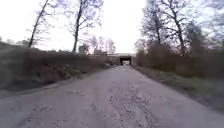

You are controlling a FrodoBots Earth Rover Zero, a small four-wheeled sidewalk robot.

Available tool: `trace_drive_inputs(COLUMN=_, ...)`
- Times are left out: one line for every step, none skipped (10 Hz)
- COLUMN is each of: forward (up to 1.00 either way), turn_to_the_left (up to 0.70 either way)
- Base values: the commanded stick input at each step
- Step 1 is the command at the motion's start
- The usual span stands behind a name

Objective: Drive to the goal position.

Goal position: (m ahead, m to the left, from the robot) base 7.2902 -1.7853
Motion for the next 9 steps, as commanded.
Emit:
trace_drive_inputs(forward=1.0, turn_to_the_left=0.01)
trace_drive_inputs(forward=1.0, turn_to_the_left=0.01)
trace_drive_inputs(forward=1.0, turn_to_the_left=0.01)
trace_drive_inputs(forward=1.0, turn_to_the_left=0.01)
trace_drive_inputs(forward=1.0, turn_to_the_left=0.01)
trace_drive_inputs(forward=1.0, turn_to_the_left=0.01)
trace_drive_inputs(forward=1.0, turn_to_the_left=0.01)
trace_drive_inputs(forward=1.0, turn_to_the_left=0.01)
trace_drive_inputs(forward=1.0, turn_to_the_left=0.01)
